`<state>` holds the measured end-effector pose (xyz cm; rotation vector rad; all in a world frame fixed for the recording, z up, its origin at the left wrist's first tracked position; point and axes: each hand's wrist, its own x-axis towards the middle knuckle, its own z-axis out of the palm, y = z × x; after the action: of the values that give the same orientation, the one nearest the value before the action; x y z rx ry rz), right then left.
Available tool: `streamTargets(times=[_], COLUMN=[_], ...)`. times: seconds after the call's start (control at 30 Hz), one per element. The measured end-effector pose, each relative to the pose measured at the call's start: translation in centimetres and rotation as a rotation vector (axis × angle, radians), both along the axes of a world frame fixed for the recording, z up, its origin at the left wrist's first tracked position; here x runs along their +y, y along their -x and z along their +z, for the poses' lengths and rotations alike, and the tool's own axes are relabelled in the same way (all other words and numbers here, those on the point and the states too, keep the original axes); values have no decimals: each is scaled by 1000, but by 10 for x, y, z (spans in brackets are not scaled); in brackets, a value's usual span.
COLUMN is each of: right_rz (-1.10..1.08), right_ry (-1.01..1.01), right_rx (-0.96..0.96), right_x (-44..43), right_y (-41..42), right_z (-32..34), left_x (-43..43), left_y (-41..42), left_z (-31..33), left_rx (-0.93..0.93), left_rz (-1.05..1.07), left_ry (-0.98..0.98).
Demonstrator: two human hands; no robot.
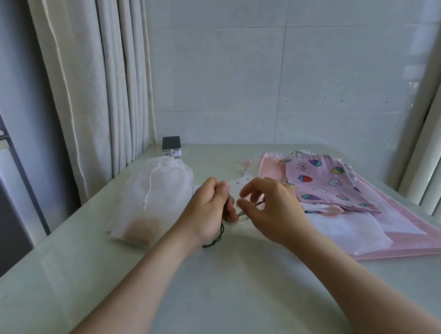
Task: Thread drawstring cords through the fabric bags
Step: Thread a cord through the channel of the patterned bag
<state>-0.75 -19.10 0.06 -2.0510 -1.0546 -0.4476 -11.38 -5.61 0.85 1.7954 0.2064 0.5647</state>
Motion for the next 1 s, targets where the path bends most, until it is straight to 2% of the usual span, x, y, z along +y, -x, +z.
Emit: streamTargets(times=[0.13,0.23,0.43,0.67,0.8,1.0], right_rz=[195,277,214,122,105,50], right_ry=[-79,-81,-77,-94,-20,116], right_rx=[203,169,158,306,223,-82], right_x=[-5,-7,-7,-5,-6,-6], right_y=[16,25,22,11,15,6], right_z=[18,23,24,19,20,13], left_x=[3,3,2,4,6,9], left_y=[-1,1,3,3,4,4], left_z=[-3,-2,-1,-3,-2,-4], left_rx=[51,64,53,4,0,28], left_rz=[-22,-34,-79,-101,-103,-50], left_ry=[-55,-82,-106,-41,-69,-265])
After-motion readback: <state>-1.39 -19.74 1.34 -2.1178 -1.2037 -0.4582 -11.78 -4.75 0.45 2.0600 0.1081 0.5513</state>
